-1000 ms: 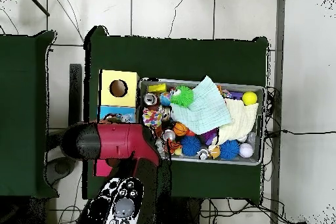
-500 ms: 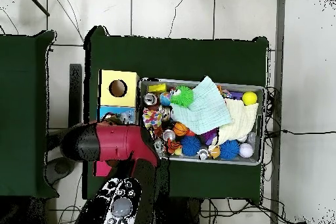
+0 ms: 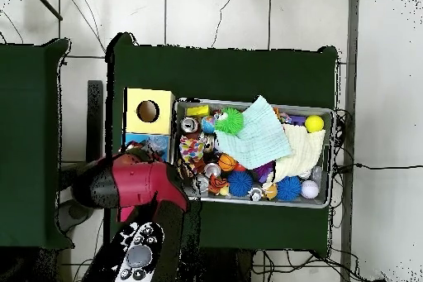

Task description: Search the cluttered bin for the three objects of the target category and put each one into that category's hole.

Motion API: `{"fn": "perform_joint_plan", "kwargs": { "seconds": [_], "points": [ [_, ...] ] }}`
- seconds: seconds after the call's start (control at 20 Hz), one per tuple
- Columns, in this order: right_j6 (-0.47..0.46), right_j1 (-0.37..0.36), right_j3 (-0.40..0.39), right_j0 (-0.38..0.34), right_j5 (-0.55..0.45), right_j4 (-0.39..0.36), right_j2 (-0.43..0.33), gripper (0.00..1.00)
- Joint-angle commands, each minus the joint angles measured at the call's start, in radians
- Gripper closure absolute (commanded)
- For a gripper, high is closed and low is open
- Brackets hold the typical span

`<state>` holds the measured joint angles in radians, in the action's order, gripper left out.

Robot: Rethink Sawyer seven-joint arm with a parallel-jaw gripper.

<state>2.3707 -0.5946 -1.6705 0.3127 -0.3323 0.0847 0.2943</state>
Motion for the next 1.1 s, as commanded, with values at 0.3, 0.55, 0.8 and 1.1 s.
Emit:
{"fn": "perform_joint_plan", "kwargs": {
  "seconds": [0.3,0.55,0.8,1.1],
  "points": [
    [0.178,0.088,-0.098,0.012,-0.001,0.032,-0.022,0.00],
    [0.158,0.059,-0.109,-0.002,-0.015,0.030,-0.021,0.00],
    [0.144,0.010,-0.126,-0.009,-0.040,0.029,-0.024,0.00],
    [0.160,-0.016,-0.150,-0.004,-0.029,0.043,-0.029,0.00]
  ]
}}
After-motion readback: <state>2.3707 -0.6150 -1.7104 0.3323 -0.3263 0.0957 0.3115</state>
